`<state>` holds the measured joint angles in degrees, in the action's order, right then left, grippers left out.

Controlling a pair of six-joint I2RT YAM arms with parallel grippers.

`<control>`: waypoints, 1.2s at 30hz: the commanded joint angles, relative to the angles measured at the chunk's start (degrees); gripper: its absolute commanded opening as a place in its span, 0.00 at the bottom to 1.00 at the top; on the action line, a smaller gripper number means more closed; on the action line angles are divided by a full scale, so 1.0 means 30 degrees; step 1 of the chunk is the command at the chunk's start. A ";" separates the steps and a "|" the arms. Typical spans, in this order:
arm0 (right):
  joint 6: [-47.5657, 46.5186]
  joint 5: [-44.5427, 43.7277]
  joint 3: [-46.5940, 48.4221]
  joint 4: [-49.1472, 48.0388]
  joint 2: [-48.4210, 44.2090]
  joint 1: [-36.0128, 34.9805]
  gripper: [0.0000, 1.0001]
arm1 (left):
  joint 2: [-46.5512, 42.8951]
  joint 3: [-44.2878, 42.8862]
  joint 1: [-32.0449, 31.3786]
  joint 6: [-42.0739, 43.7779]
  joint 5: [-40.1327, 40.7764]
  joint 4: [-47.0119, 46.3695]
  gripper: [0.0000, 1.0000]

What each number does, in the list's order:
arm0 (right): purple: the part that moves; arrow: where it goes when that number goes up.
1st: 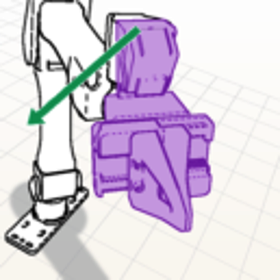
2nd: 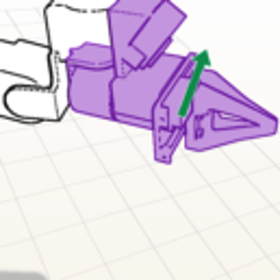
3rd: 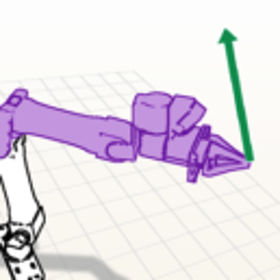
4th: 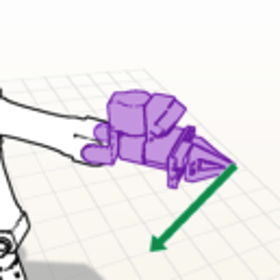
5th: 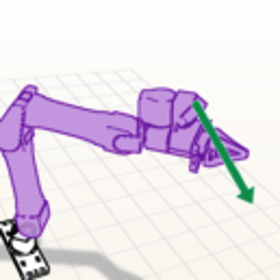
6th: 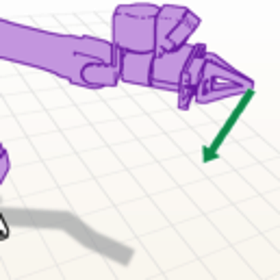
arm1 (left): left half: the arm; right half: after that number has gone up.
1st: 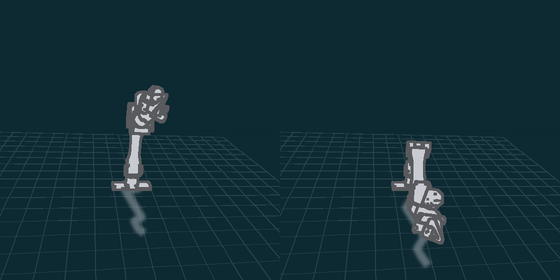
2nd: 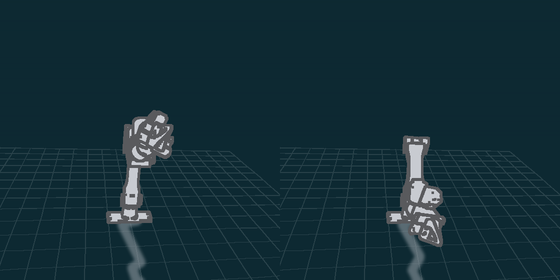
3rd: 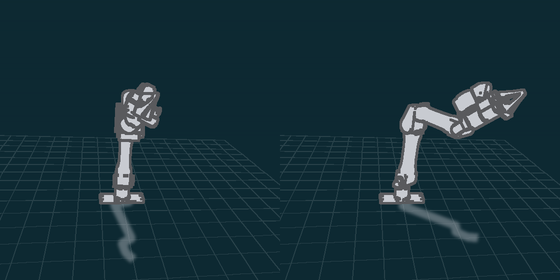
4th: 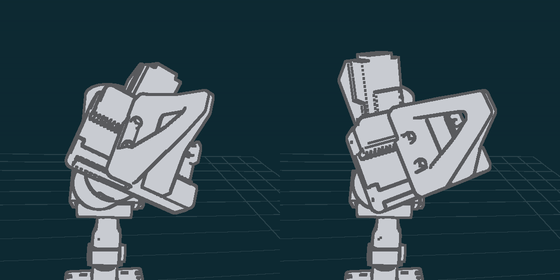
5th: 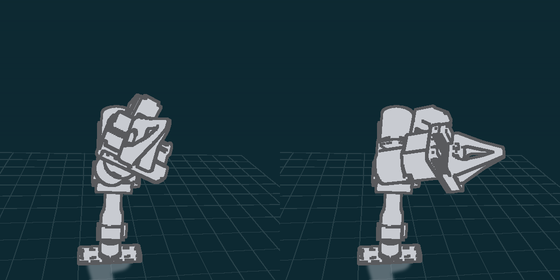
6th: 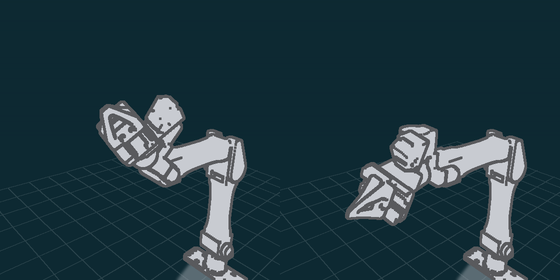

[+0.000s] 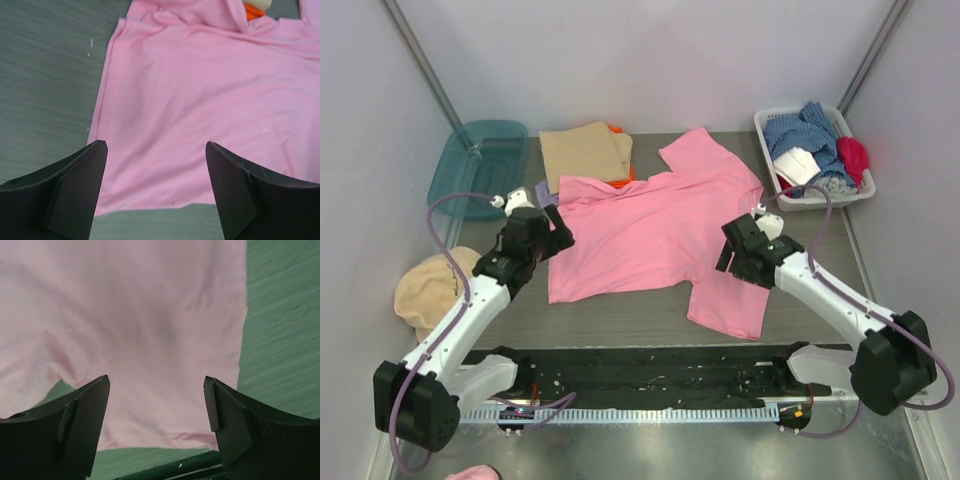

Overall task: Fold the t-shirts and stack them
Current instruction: Flatten the tshirt out, then fold the tshirt

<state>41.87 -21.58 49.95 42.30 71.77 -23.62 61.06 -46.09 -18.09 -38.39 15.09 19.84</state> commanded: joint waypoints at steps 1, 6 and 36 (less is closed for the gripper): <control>0.5638 -0.3292 -0.1208 0.1893 -0.3201 -0.2640 0.82 | -0.2652 0.0828 -0.0153 -0.0679 -0.0518 0.1031 0.84; 0.8512 -0.4232 -0.2936 0.3620 -0.4175 -0.4753 0.82 | -0.3594 0.1240 -0.0211 -0.0650 -0.0782 0.1678 0.84; 0.7461 -0.2973 -0.3673 0.1370 -0.4148 -0.6161 0.82 | -0.2771 0.6012 -0.0914 -0.5131 0.2645 0.3407 0.66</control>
<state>65.63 -30.02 36.56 48.77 59.77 -41.78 56.66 -30.52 -20.34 -48.71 18.52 27.42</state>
